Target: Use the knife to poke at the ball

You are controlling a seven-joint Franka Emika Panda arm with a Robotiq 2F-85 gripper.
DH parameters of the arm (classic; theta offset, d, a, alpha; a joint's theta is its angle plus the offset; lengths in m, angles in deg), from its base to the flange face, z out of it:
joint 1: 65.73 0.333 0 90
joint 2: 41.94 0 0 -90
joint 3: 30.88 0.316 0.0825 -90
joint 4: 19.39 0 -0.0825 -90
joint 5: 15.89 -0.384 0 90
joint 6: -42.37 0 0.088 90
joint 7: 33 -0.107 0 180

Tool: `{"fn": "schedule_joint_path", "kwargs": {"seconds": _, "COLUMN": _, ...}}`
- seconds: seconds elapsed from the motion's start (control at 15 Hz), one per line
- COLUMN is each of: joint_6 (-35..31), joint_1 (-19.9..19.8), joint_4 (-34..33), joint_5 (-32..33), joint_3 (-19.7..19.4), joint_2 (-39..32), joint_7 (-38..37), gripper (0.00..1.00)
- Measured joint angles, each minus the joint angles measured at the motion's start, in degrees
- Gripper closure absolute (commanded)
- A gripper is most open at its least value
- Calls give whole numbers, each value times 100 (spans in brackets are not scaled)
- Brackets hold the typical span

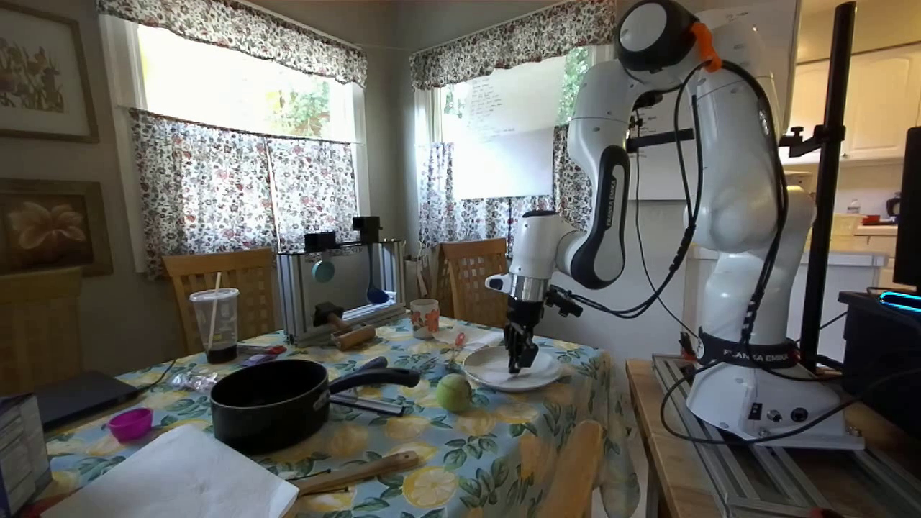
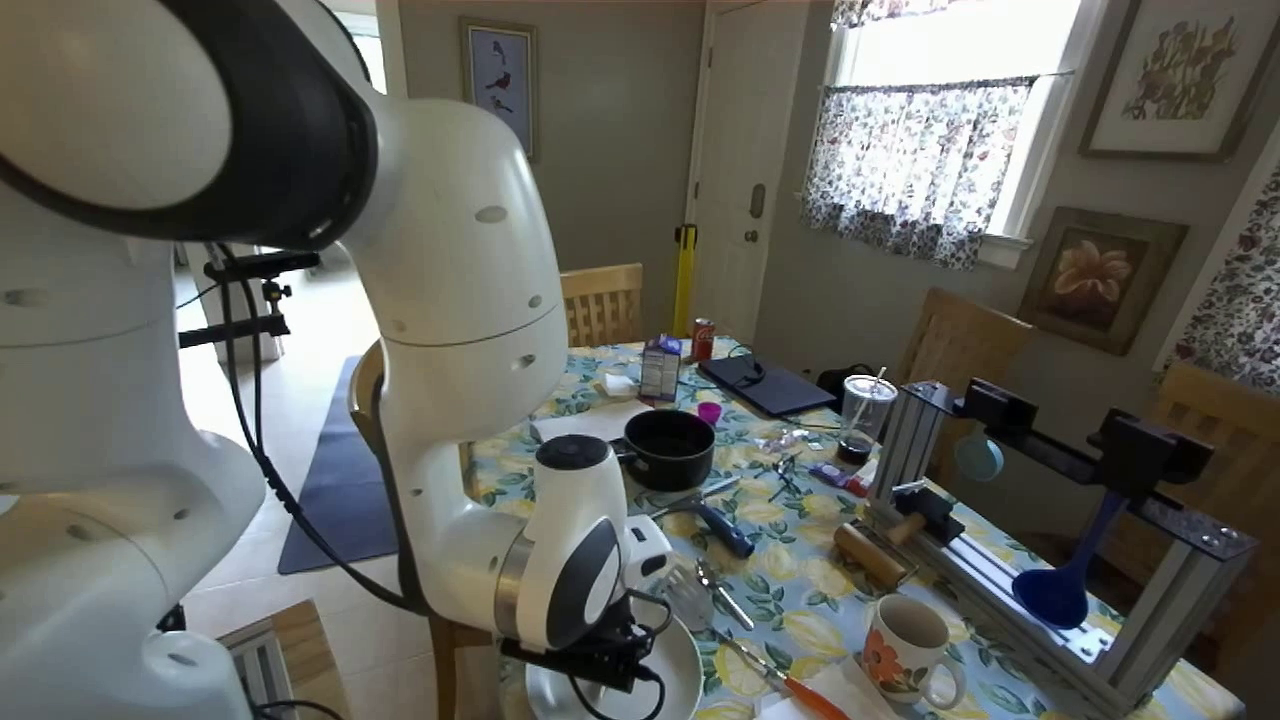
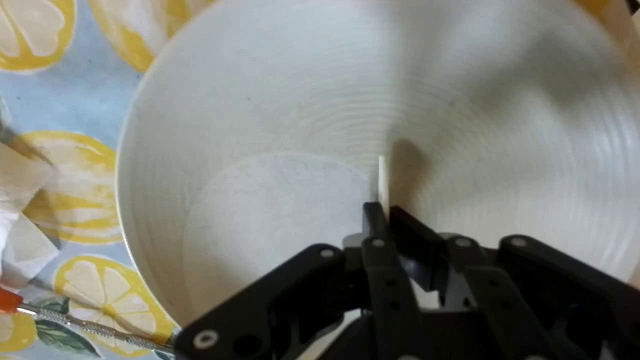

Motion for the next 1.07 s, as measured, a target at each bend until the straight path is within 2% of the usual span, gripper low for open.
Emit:
{"fn": "schedule_joint_path", "kwargs": {"seconds": 0.33, "joint_6": 228, "joint_1": -1267, "joint_4": 0, "joint_5": -90, "joint_3": 1423, "joint_2": -92, "joint_7": 17, "gripper": 98}}
{"fn": "schedule_joint_path", "kwargs": {"seconds": 0.6, "joint_6": 519, "joint_1": -2406, "joint_4": 1, "joint_5": -448, "joint_3": 2686, "joint_2": -247, "joint_7": 228, "gripper": 98}}
{"fn": "schedule_joint_path", "kwargs": {"seconds": 0.87, "joint_6": 924, "joint_1": -3648, "joint_4": 2, "joint_5": -879, "joint_3": 4165, "joint_2": -317, "joint_7": 574, "gripper": 98}}
{"fn": "schedule_joint_path", "kwargs": {"seconds": 1.07, "joint_6": 1452, "joint_1": -4787, "joint_4": 3, "joint_5": -1325, "joint_3": 5520, "joint_2": -467, "joint_7": 1128, "gripper": 98}}
